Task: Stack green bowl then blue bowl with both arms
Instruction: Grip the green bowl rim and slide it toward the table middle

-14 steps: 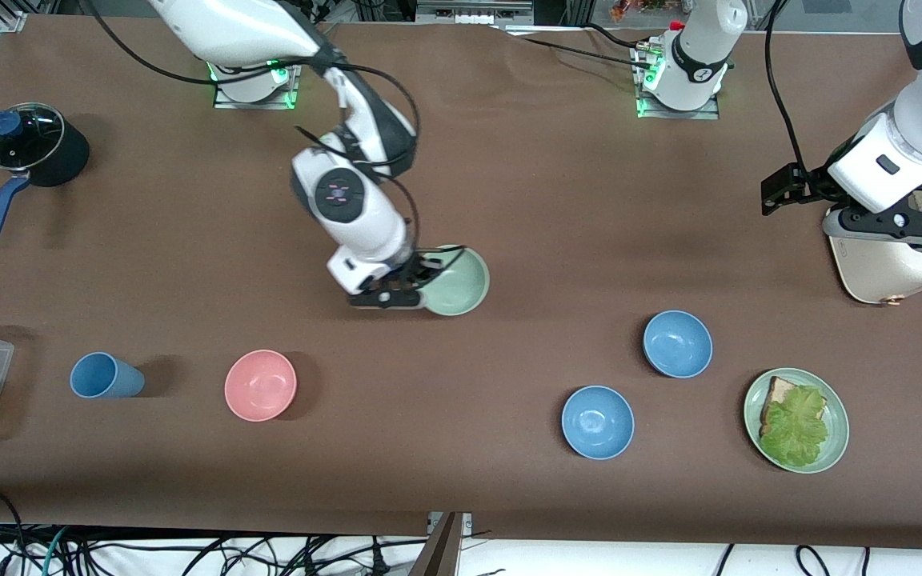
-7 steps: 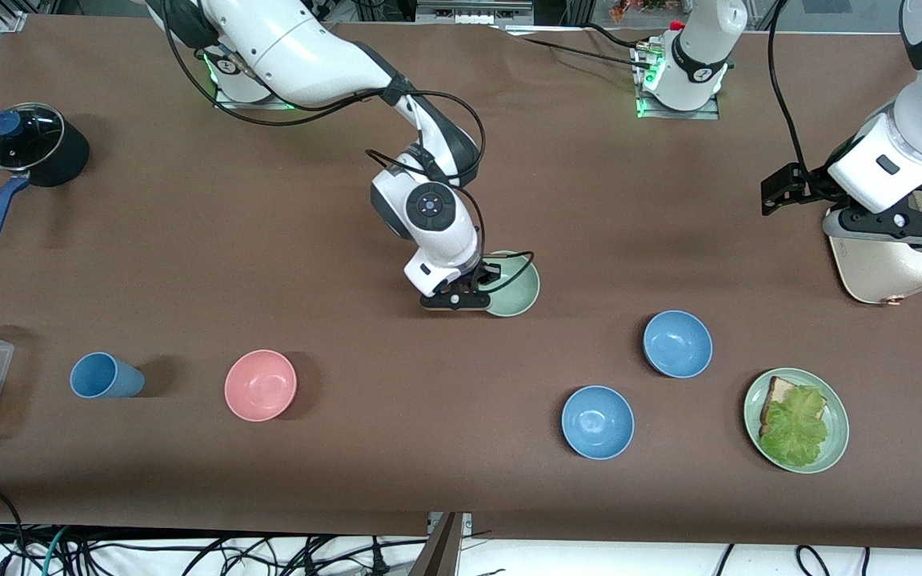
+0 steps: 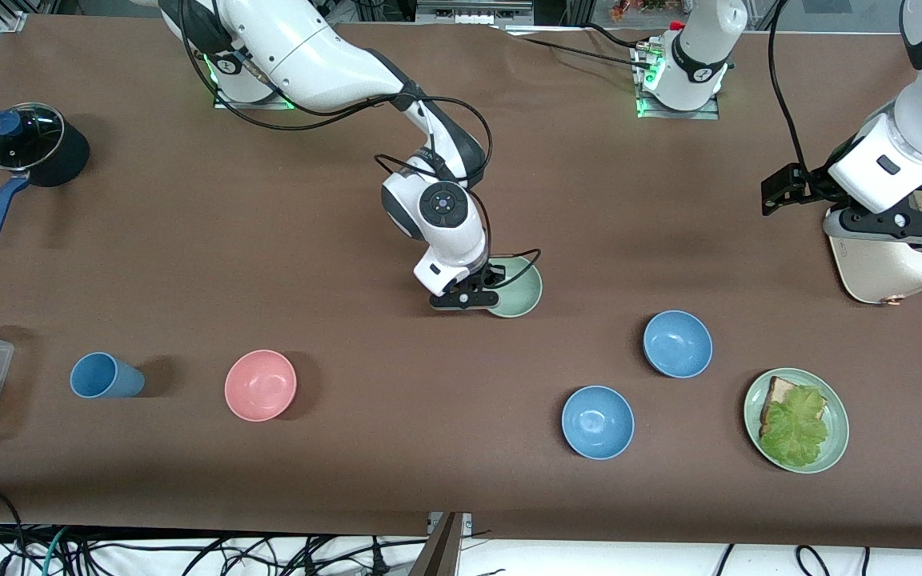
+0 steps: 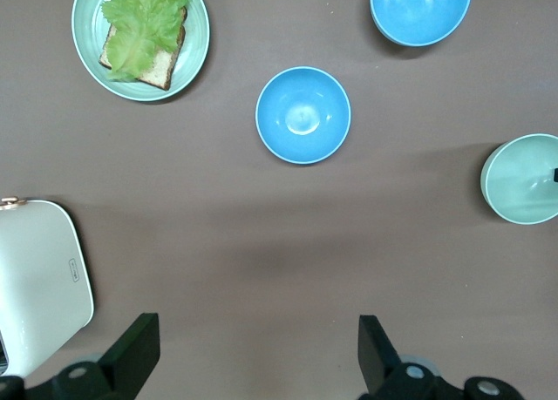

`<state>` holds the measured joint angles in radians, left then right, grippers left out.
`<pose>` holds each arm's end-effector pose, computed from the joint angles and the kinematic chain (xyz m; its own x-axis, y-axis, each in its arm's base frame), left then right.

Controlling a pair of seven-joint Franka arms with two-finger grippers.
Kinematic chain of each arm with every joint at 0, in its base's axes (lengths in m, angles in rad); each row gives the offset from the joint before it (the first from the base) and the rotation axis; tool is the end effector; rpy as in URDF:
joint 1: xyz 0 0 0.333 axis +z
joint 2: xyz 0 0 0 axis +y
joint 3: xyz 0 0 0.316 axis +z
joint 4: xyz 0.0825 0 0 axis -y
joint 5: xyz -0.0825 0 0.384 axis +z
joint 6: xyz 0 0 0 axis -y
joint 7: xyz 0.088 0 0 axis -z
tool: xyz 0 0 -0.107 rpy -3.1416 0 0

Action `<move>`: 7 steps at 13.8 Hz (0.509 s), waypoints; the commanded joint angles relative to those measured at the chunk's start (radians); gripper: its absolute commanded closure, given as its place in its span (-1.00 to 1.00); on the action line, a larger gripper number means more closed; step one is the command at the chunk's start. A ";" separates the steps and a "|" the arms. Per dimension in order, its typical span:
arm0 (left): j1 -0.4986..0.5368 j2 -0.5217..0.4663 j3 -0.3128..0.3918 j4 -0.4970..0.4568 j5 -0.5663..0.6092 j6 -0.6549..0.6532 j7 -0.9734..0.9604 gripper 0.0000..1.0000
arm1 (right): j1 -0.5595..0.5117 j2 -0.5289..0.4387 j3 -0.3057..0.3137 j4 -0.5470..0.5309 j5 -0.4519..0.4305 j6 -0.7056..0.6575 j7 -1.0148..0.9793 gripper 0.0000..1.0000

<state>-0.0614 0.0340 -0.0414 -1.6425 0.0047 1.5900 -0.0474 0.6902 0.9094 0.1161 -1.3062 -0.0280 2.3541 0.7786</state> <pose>0.5593 -0.0568 0.5734 0.9948 -0.0552 -0.0861 -0.0560 -0.9984 -0.0073 0.5414 0.5319 0.2063 0.9986 -0.0090 0.0528 -0.0010 -0.9888 -0.1491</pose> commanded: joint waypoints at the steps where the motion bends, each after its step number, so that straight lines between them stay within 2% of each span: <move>1: 0.000 0.010 0.001 0.029 -0.011 -0.024 -0.005 -1.00 | 0.002 0.005 -0.013 0.036 -0.029 -0.002 -0.010 -0.99; 4: 0.000 0.010 0.001 0.029 -0.011 -0.024 -0.005 -1.00 | -0.047 -0.070 -0.020 0.036 -0.020 -0.079 -0.015 -0.99; 7: 0.000 0.010 0.001 0.029 -0.011 -0.024 -0.005 -1.00 | -0.205 -0.231 -0.010 0.033 -0.013 -0.304 -0.086 -0.99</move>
<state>-0.0613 0.0341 -0.0409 -1.6424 0.0047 1.5897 -0.0495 0.6043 0.8134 0.0792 -1.2414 -0.0381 2.1984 0.7615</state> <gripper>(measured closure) 0.000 0.185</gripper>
